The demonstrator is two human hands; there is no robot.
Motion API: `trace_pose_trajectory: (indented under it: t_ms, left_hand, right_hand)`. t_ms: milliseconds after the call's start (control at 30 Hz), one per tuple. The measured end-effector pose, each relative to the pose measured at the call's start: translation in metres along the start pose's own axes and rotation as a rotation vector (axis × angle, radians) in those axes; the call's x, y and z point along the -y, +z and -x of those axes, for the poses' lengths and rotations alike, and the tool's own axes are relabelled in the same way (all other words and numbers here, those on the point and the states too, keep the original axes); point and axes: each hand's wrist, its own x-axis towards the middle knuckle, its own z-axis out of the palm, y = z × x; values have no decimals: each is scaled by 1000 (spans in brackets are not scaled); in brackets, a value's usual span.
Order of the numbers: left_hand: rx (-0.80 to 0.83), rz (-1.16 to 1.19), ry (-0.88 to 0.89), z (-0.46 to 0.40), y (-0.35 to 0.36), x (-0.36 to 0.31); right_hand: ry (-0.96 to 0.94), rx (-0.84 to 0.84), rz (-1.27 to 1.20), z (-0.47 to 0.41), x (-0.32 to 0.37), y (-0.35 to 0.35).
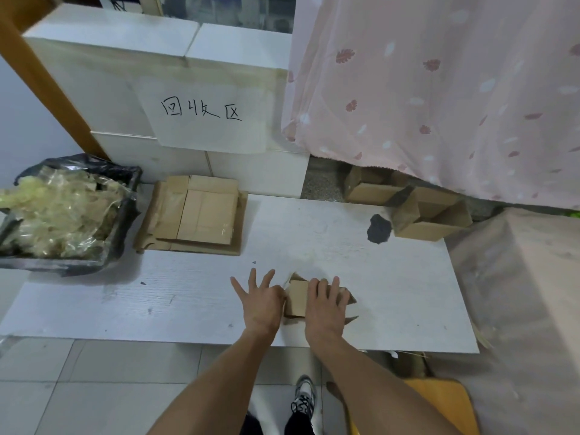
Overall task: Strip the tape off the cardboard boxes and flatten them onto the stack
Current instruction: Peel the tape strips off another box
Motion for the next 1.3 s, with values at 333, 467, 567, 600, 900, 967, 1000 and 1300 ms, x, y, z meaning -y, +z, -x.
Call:
trace_pose_trajectory:
  t_ms: [333, 467, 567, 600, 900, 967, 1000, 1300]
  left_hand:
    - [-65, -17, -299, -9, -26, 79]
    - [-73, 136, -211, -4, -22, 54]
    - [-103, 192, -180, 5, -14, 40]
    - [-121, 198, -174, 7, -14, 38]
    - [-227, 188, -130, 16, -38, 29]
    - [-241, 183, -131, 19, -46, 27]
    - [-241, 189, -121, 21, -48, 28]
    - [-305, 358, -78, 71, -57, 73]
  right_hand:
    - [40, 31, 62, -6, -9, -6]
    - [-68, -17, 18, -6, 18, -8]
    - [-83, -2, 28, -5, 23, -6]
    - [-73, -1, 25, -6, 20, -7]
    - [-119, -11, -113, -10, -2, -39]
    - [-272, -51, -168, -9, 12, -46]
    - [-335, -69, -242, -9, 21, -49]
    - [-630, -190, -327, 1, 84, -56]
